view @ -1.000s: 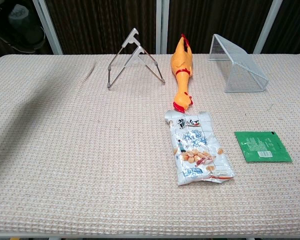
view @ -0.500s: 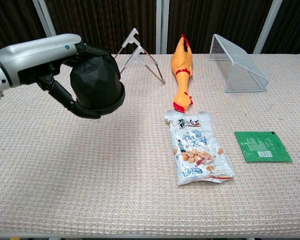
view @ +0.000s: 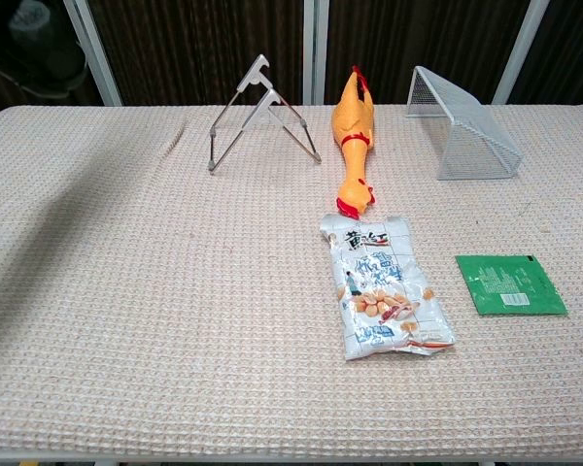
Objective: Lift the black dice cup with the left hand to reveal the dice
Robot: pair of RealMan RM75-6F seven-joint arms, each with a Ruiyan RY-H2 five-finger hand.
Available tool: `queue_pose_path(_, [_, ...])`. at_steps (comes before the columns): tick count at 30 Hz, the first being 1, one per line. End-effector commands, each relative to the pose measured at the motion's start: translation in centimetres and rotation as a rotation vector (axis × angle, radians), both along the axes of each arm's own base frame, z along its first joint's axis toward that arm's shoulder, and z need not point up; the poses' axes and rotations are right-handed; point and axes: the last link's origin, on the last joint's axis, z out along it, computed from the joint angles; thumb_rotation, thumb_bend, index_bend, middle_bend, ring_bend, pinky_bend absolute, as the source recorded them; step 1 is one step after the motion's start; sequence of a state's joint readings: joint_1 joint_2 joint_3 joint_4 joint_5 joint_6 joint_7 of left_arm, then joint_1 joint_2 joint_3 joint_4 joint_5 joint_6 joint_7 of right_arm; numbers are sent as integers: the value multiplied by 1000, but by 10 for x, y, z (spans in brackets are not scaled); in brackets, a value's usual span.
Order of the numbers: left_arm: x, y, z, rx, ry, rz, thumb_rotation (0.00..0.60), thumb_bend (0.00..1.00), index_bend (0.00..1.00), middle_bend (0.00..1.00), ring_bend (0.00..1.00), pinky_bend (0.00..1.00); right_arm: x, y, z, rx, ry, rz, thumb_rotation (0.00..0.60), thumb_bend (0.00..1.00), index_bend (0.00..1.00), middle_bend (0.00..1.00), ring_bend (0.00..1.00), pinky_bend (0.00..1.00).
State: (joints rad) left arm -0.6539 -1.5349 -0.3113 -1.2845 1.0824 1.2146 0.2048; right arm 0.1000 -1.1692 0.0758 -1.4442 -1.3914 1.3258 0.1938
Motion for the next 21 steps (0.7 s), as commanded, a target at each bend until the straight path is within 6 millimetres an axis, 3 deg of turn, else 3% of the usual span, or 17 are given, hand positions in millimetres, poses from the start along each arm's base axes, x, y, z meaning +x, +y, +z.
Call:
queue_pose_path(1, [17,-6,-7,2,23,-72,600,252,443,519,406,485,0,0,-1,3,-1,-1,600,163,0,0,0,0])
queue_pose_path(3, [13,-16,-23,-96,1,-57,600,252,443,519,406,485,0,0,-1,4,0,0,600,163,0,0,0,0])
queue_pose_path(6, [14,-46,-59,-387,-135,-14,600,252,443,519,406,485,0,0,-2,8,0,-1,600,163,0,0,0,0])
queue_pose_path(9, [36,-77,-75,-613,-219,-61,600,252,443,519,406,485,0,0,-3,9,2,-1,600,163,0,0,0,0])
queue_pose_path(11, [60,-87,-70,-651,-259,-148,600,252,443,519,406,485,0,0,-2,7,2,0,600,163,0,0,0,0])
queue_pose_path(14, [89,-85,-48,-607,-315,-249,600,252,444,519,406,486,0,0,0,0,1,0,600,162,0,0,0,0])
queue_pose_path(19, [112,-79,-14,-522,-333,-330,600,252,444,519,406,486,-3,0,-2,7,-4,-8,600,163,0,0,0,0])
queue_pose_path(21, [110,-75,-8,-485,-284,-341,600,252,444,519,406,485,-4,0,-4,12,-4,-10,600,162,0,0,0,0])
